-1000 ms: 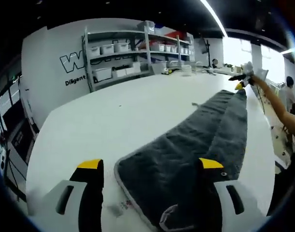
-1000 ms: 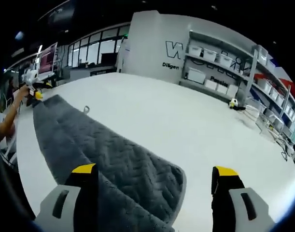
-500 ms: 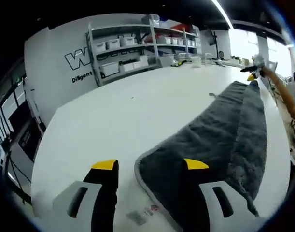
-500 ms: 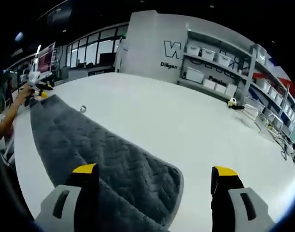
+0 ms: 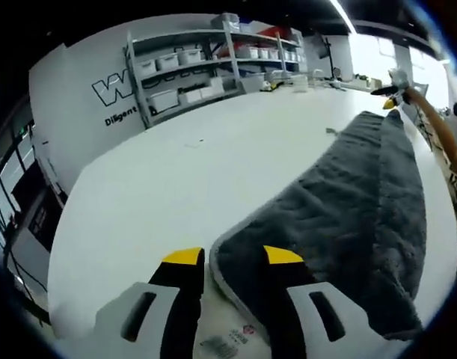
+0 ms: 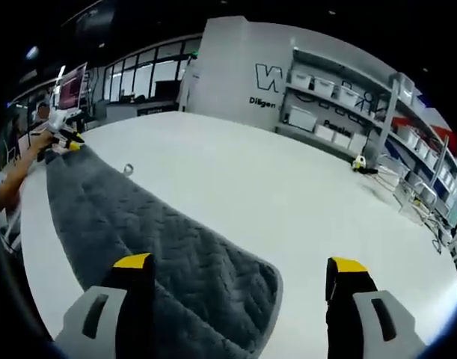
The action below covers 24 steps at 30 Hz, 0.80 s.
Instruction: Open the folded towel by lifting each exposed corner and separating the folded layers until the towel lies flat within the target outline without major curled edges
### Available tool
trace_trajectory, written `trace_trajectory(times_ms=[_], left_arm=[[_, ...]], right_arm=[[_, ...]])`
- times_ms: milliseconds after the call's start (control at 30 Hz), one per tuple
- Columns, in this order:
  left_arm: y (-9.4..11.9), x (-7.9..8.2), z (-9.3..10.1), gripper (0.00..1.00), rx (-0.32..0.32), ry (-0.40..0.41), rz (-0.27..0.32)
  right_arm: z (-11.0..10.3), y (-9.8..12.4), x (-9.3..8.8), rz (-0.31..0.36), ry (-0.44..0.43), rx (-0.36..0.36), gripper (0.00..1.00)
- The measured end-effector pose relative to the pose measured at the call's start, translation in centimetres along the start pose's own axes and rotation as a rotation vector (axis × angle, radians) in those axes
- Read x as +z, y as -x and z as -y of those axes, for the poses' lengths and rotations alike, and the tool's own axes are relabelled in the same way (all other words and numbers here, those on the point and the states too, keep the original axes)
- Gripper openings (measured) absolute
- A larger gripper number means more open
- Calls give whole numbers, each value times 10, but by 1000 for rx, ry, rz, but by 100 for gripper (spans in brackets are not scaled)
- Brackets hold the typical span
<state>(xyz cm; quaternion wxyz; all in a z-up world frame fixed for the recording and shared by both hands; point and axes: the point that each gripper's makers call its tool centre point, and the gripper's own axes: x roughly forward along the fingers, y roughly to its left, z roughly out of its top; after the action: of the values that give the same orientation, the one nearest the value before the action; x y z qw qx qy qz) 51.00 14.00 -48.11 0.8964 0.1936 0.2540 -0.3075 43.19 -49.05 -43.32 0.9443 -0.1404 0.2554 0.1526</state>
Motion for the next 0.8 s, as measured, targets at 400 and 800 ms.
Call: trace_trajectory(times_ms=[400,800], left_arm=[[-2,-7,2,8,0,-25,-18],[-2,-7,3,7,12,-35,-30]], right_arm=[[7,2,-4,-14,0,-9,96],[30,3,-13,-36,-4,-61,63]])
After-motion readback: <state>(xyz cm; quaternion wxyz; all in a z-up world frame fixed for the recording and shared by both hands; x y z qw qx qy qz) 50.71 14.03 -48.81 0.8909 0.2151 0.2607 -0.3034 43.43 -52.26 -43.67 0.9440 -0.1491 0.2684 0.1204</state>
